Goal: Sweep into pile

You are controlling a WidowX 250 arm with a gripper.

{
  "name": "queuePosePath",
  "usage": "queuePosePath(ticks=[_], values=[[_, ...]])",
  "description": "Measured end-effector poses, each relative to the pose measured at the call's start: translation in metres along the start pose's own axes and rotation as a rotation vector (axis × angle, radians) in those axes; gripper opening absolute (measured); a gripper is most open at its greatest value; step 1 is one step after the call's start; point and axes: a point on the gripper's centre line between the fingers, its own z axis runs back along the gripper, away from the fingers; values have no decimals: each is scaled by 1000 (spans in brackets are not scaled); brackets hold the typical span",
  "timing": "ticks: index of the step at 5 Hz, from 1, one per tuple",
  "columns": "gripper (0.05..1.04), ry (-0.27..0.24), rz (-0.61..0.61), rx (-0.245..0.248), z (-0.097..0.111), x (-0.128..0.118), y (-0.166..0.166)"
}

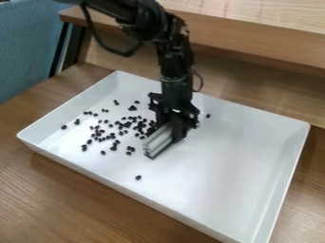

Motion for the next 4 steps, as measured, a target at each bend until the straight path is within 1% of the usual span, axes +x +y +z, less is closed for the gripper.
queuePosePath(ticks=[1,2,4], values=[[404,-13,59,4,-1,-11,25],[404,-14,120,0,-1,-26,48],[404,-12,142,3,-2,-40,67]])
